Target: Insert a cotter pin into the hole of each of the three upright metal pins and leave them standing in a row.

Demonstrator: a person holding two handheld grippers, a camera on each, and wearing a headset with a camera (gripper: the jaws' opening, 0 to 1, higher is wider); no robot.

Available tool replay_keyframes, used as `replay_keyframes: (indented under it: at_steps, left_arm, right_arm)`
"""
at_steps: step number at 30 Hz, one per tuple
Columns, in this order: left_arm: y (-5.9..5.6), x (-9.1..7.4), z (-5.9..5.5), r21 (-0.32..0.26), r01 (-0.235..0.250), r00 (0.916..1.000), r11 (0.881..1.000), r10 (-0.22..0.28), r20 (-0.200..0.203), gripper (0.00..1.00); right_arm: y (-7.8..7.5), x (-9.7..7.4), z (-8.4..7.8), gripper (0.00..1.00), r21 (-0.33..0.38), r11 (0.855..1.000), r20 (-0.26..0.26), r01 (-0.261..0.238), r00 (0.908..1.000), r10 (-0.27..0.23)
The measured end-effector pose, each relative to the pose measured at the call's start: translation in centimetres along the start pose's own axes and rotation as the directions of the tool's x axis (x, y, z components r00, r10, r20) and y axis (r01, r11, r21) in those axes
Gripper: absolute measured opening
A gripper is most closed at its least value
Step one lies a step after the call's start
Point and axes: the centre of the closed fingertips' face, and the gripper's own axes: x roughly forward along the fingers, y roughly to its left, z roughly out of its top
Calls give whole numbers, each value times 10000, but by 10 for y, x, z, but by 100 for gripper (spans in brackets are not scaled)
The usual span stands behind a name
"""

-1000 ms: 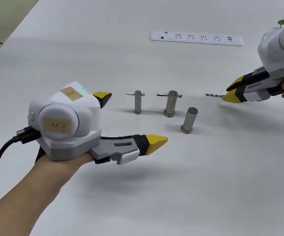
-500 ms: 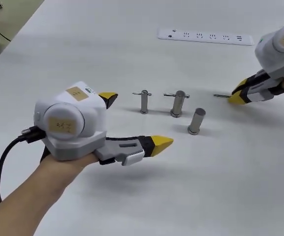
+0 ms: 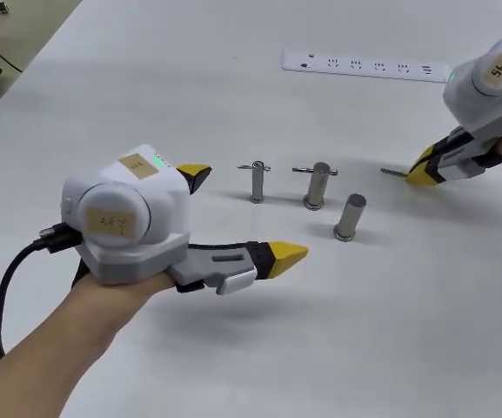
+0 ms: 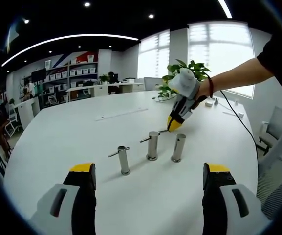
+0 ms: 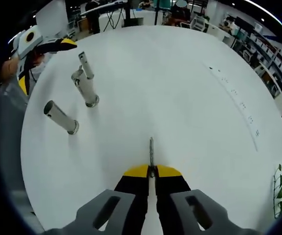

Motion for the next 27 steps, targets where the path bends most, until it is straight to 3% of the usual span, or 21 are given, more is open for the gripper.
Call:
replay_keyframes:
  at_steps: [4, 19, 27]
  left_arm:
    - [0, -1, -1, -9, -7, 10000, 10000, 6, -76, 89]
    - [-1, -2, -3, 138, -56, 9996, 9999, 60, -287, 88]
    - [-10, -3, -9, 101, 224, 9978, 9997, -217, -620, 81]
  right_arm:
    - [0, -1, 0, 0, -26, 10000, -71, 63, 10000, -63]
    - [0, -7, 2, 0, -385, 9980, 465, 503, 9977, -485]
    - [4, -17, 10, 0, -603, 9961, 915, 648, 9940, -591]
